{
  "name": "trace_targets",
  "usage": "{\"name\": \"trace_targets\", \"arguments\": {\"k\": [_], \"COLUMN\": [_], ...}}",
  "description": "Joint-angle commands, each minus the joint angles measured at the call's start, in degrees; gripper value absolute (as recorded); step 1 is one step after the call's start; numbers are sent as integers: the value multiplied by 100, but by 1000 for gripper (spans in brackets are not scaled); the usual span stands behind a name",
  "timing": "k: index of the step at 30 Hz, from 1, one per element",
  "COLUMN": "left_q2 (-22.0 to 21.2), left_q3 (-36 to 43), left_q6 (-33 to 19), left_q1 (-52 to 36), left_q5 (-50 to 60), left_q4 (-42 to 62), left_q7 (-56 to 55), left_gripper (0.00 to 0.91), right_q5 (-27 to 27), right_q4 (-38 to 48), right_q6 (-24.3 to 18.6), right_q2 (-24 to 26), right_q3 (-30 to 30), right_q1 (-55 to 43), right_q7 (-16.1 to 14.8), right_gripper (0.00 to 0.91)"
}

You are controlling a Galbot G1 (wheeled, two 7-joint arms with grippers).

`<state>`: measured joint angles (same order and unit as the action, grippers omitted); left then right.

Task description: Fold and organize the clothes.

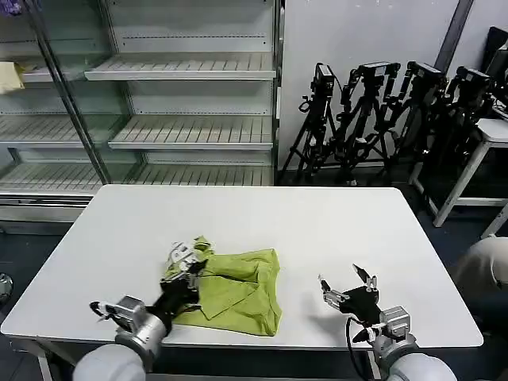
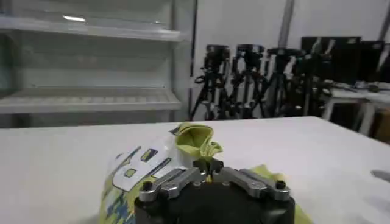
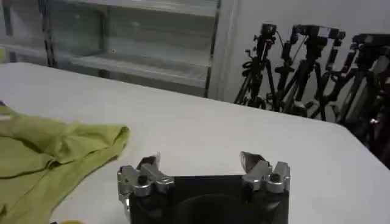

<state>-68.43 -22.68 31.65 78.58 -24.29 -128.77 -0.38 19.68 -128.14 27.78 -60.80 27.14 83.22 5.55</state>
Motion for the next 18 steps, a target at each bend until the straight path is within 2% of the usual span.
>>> {"name": "trace_targets", "arguments": {"k": [1,18], "left_q2": [-106,-206], "left_q3": [901,1319], "left_q6": [-44,9], "left_q1": [-281,-877], "left_q5": [-6,-269], "left_q4": [297,594], "left_q7": [-39,-271], "left_gripper": [20,20], "right_q5": [17,-5], "right_q4": [-167,-64], "right_q6": [-29,-14], "right_q2": [54,-49], "right_q3": [490,421], "right_q1": [53,8], "right_q7": [5,-28], "right_gripper": [907,907]}}
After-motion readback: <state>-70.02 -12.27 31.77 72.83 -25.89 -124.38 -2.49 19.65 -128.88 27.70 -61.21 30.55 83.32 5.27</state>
